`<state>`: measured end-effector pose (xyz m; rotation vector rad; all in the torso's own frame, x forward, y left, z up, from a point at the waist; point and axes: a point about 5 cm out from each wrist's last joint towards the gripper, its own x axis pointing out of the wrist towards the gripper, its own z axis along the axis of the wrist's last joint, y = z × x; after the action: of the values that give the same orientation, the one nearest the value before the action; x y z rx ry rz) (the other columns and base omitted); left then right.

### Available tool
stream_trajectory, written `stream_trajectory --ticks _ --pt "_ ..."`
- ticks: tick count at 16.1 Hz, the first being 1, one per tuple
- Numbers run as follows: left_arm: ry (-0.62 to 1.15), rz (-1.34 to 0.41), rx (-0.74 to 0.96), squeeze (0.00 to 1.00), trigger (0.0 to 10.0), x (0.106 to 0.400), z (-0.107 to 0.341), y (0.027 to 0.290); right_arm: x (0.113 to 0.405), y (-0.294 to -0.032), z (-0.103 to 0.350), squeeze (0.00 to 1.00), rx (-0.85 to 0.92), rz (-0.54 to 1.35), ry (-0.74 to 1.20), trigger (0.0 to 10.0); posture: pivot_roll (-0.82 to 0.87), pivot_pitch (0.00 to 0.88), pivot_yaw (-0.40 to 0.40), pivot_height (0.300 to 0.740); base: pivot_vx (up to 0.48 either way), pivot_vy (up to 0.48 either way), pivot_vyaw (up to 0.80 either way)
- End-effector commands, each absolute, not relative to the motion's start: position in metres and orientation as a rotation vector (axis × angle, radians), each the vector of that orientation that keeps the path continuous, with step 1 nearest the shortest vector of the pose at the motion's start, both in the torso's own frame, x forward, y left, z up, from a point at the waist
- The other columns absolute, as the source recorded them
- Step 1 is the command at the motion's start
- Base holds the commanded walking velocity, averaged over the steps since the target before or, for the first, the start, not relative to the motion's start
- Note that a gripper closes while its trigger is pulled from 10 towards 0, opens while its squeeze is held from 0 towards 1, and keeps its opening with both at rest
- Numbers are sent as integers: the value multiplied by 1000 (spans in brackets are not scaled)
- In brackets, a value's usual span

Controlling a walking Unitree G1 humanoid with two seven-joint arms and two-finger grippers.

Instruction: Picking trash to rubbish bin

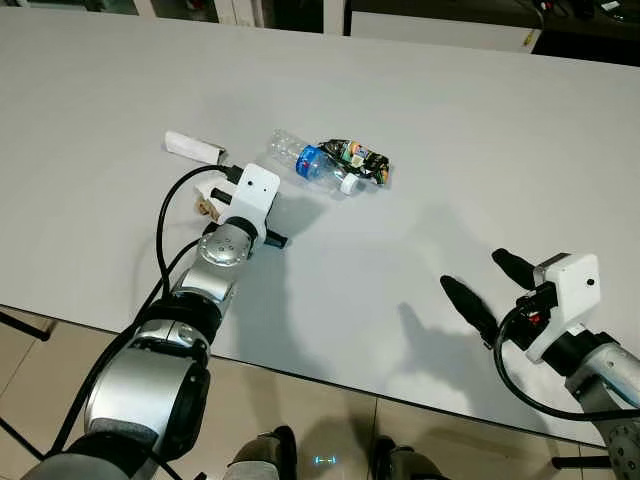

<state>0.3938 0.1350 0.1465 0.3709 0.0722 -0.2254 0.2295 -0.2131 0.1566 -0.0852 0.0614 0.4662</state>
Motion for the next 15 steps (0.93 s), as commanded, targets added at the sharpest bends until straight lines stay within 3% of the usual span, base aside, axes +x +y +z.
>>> stream_trajectory --ticks 1,15 --pt "100 -206 367 0 0 389 135 142 228 -211 156 0 -76 495 75 10000 68 223 37 740 0 0 0" --pt "-312 -216 384 0 0 367 192 124 236 -209 154 0 -100 532 77 10000 98 213 27 740 0 0 0"
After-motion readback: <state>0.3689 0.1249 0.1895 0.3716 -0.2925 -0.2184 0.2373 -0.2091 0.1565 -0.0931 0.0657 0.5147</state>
